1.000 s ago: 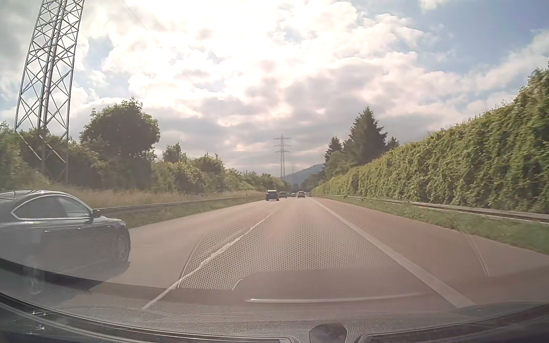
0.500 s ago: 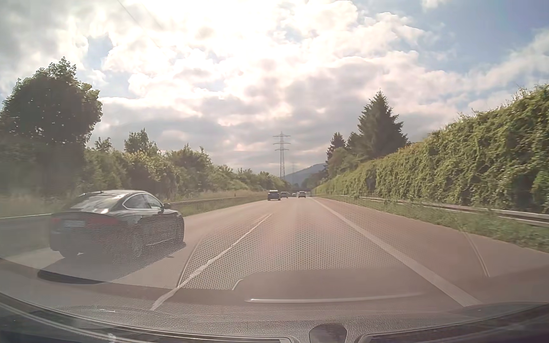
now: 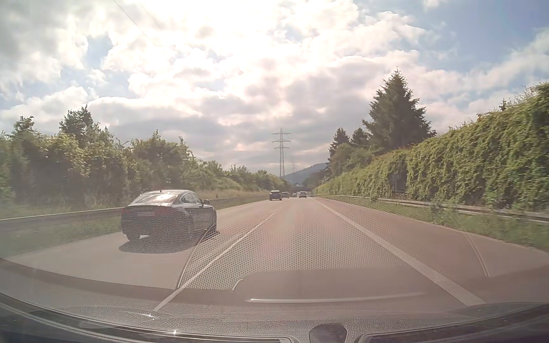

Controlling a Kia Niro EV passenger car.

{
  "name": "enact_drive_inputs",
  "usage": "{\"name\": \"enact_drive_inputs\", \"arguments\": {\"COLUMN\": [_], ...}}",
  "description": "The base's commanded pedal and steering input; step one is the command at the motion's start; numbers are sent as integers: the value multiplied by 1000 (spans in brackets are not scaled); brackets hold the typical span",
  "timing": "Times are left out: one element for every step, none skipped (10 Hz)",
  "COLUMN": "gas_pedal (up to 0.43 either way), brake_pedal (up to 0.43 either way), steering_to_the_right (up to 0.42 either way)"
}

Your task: Follow the waypoints while adhering to traffic rules and regulations

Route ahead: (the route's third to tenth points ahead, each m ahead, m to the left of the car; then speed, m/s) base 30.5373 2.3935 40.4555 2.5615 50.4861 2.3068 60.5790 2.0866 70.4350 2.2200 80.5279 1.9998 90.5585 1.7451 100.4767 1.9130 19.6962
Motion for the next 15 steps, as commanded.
{"name": "enact_drive_inputs", "arguments": {"gas_pedal": [197,197,189,177,177,177,177,177,177,177,177,177,177,177,177], "brake_pedal": [0,0,0,0,0,0,0,0,0,0,0,0,0,0,0], "steering_to_the_right": [1,3,3,3,2,0,-1,-1,-1,-1,-1,-1,-1,-1,-1]}}
